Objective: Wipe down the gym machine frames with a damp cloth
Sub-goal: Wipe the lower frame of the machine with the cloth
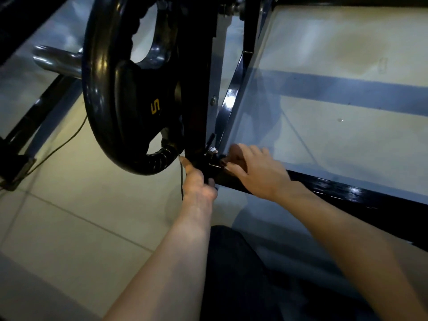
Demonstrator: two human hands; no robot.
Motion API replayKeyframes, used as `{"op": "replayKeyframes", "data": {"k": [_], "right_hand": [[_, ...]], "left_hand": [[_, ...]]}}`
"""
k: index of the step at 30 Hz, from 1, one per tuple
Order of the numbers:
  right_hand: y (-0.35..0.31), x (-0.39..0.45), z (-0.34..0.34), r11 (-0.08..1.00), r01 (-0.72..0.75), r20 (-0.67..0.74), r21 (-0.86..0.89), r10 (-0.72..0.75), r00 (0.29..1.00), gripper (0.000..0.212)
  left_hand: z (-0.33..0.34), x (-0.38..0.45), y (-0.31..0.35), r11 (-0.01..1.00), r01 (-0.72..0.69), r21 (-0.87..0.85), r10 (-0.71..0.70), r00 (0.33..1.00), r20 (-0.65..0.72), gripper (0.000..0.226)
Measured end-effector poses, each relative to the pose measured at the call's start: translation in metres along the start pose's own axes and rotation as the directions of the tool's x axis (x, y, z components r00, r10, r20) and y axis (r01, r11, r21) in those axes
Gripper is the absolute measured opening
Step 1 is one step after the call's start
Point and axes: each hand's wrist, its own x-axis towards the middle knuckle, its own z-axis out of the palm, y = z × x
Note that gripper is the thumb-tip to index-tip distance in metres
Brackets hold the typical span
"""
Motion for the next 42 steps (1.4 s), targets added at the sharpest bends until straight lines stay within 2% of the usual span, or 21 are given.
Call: {"op": "replayKeyframes", "data": {"k": [3, 6, 9, 12, 15, 18, 20, 21, 24, 26, 27, 29, 31, 35, 37, 39, 42], "right_hand": [[0.04, -0.023, -0.029, 0.981, -0.194, 0.005, 0.008, 0.194, 0.981, 0.037], [0.035, -0.008, -0.027, 0.941, -0.338, 0.059, -0.013, 0.338, 0.939, 0.044], [-0.006, 0.025, 0.0, 0.971, -0.233, 0.109, 0.057, 0.226, 0.968, 0.047], [-0.028, 0.041, 0.012, 0.99, -0.109, 0.078, 0.088, 0.103, 0.992, 0.044], [-0.021, 0.031, 0.009, 0.993, -0.075, 0.052, 0.095, 0.071, 0.996, 0.048], [0.008, -0.003, 0.004, 0.993, -0.099, -0.042, 0.067, 0.102, 0.994, 0.046], [0.048, -0.035, -0.011, 0.982, -0.182, -0.104, 0.044, 0.186, 0.977, 0.04], [0.074, -0.052, -0.02, 0.969, -0.246, -0.101, 0.036, 0.249, 0.963, 0.038], [0.131, -0.095, -0.047, 0.878, -0.472, -0.082, -0.074, 0.467, 0.881, 0.04], [0.136, -0.095, -0.047, 0.831, -0.552, -0.133, -0.075, 0.54, 0.831, 0.041], [0.127, -0.089, -0.044, 0.841, -0.541, -0.152, -0.027, 0.531, 0.833, 0.04], [0.098, -0.072, -0.03, 0.908, -0.415, -0.19, 0.064, 0.419, 0.888, 0.036], [0.076, -0.068, -0.016, 0.964, -0.263, -0.236, 0.026, 0.261, 0.936, 0.044], [0.102, -0.11, -0.021, 0.99, -0.133, -0.231, -0.045, 0.119, 0.966, 0.063], [0.138, -0.147, -0.036, 0.986, -0.159, -0.21, -0.055, 0.145, 0.967, 0.063], [0.181, -0.184, -0.057, 0.969, -0.237, -0.198, -0.063, 0.221, 0.955, 0.059], [0.229, -0.225, -0.083, 0.917, -0.395, -0.201, -0.052, 0.378, 0.904, 0.053]], "left_hand": [[0.006, -0.01, 0.003, 0.999, -0.01, -0.042, 0.008, 0.999, -0.047, 0.081], [0.011, -0.013, 0.002, 0.998, -0.023, -0.067, 0.021, 0.999, -0.029, 0.083], [0.011, -0.006, 0.0, 0.999, -0.045, -0.014, 0.044, 0.998, -0.044, 0.083], [0.006, -0.001, -0.001, 0.999, -0.029, 0.045, 0.031, 0.999, -0.044, 0.082], [0.007, 0.001, -0.005, 0.99, -0.059, 0.128, 0.072, 0.992, -0.1, 0.082], [0.018, -0.006, -0.01, 0.985, -0.126, 0.115, 0.144, 0.977, -0.158, 0.068], [0.032, -0.019, -0.02, 0.976, -0.144, 0.166, 0.181, 0.955, -0.234, 0.055], [0.038, -0.028, -0.029, 0.979, -0.155, 0.135, 0.189, 0.938, -0.29, 0.053], [0.054, -0.053, -0.065, 0.973, -0.144, 0.18, 0.197, 0.925, -0.326, 0.047], [0.061, -0.058, -0.088, 0.984, -0.028, 0.176, 0.067, 0.973, -0.22, 0.049], [0.064, -0.061, -0.098, 0.98, 0.006, 0.198, 0.03, 0.983, -0.179, 0.053], [0.061, -0.063, -0.115, 0.988, 0.073, 0.134, -0.053, 0.988, -0.144, 0.056], [0.057, -0.072, -0.132, 0.988, 0.139, 0.065, -0.133, 0.987, -0.091, 0.055], [0.064, -0.089, -0.159, 0.978, 0.207, 0.005, -0.207, 0.978, -0.032, 0.053], [0.07, -0.098, -0.168, 0.975, 0.221, 0.01, -0.221, 0.975, 0.016, 0.056], [0.072, -0.098, -0.174, 0.974, 0.228, -0.006, -0.228, 0.974, 0.007, 0.06], [0.069, -0.099, -0.174, 0.979, 0.204, -0.028, -0.203, 0.979, 0.027, 0.062]]}}
